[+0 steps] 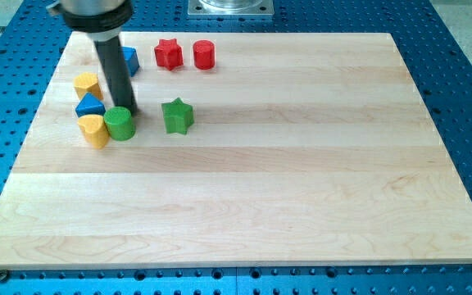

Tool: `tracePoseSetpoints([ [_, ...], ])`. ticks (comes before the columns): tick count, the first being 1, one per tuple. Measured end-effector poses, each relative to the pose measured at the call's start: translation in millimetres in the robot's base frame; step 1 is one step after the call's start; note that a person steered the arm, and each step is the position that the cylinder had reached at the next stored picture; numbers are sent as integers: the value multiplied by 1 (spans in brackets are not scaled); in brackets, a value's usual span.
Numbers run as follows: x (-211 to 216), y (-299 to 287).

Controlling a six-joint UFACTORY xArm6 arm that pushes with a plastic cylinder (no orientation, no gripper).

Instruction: Nudge the green star

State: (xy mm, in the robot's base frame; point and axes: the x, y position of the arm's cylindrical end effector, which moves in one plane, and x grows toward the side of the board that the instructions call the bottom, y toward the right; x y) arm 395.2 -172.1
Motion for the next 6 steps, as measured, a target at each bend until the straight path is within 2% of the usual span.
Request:
tracePoseSetpoints([
  [1, 26, -8],
  [2, 31, 12],
  [4, -12, 63],
  [6, 12, 108],
])
